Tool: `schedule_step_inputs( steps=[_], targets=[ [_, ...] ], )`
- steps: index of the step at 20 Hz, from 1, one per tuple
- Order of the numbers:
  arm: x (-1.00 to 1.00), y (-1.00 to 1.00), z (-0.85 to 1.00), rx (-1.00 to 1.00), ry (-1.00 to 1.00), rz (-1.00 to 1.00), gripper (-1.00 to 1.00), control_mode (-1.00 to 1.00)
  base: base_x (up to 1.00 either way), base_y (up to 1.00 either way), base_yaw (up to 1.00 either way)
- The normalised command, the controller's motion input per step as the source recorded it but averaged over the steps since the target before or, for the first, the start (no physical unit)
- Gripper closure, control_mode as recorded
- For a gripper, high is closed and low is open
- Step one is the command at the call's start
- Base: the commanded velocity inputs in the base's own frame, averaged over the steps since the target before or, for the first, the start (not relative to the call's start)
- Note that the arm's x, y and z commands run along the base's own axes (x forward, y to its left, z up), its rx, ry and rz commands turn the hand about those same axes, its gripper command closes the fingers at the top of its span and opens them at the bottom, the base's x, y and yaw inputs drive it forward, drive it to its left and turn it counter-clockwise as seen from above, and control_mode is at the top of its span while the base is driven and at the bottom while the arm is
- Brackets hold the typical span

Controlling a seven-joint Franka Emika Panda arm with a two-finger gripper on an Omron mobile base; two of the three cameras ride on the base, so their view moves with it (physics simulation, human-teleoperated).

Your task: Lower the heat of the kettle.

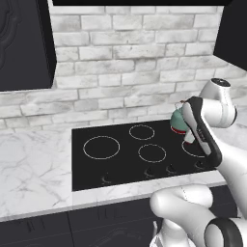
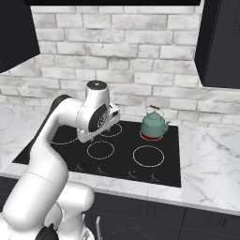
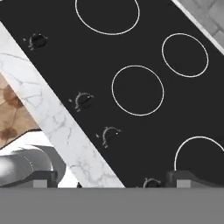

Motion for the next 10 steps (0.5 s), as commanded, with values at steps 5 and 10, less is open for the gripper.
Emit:
schedule_step_inputs(
  steps=[5,10],
  targets=[
    [-0.05,-0.51,-0.11,-0.09,-0.15,0.42,-1.0,-1.0,0.0,0.0,0.0],
    [0.03,-0.3,-0.22,-0.19,0.01,0.43,-1.0,-1.0,0.0,0.0,0.0]
  ],
)
